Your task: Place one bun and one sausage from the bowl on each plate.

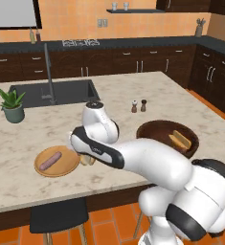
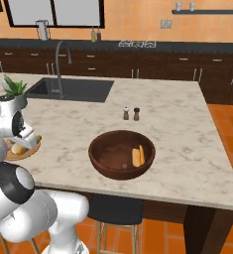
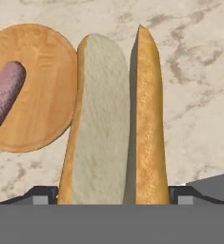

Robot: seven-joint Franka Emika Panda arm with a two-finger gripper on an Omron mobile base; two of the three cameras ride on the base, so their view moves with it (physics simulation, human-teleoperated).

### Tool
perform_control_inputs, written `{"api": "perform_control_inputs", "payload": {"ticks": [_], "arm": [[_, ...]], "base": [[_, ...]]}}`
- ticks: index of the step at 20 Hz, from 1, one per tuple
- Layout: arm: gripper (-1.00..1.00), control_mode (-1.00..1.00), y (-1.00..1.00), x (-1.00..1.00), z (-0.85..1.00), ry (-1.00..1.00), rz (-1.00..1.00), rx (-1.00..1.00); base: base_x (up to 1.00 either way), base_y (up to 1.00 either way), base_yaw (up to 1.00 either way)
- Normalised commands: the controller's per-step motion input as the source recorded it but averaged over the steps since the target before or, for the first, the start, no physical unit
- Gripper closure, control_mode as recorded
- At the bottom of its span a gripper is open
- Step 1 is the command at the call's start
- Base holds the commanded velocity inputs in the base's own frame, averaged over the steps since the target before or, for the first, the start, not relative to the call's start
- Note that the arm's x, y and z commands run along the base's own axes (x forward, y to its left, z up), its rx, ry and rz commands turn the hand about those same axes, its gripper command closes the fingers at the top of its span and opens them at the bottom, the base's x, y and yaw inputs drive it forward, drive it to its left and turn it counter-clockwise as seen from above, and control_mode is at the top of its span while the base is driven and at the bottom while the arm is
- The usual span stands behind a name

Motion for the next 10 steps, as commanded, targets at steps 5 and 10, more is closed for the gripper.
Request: {"api": "perform_control_inputs", "payload": {"ticks": [5, 10], "arm": [[1.0, -1.0, 0.87, 0.3, -0.12, 0.0, -0.07, 0.05], [1.0, -1.0, 0.41, 0.42, -0.44, 0.0, -0.12, 0.05]], "base": [[0.0, 0.0, 0.0], [0.0, 0.0, 0.0]]}}
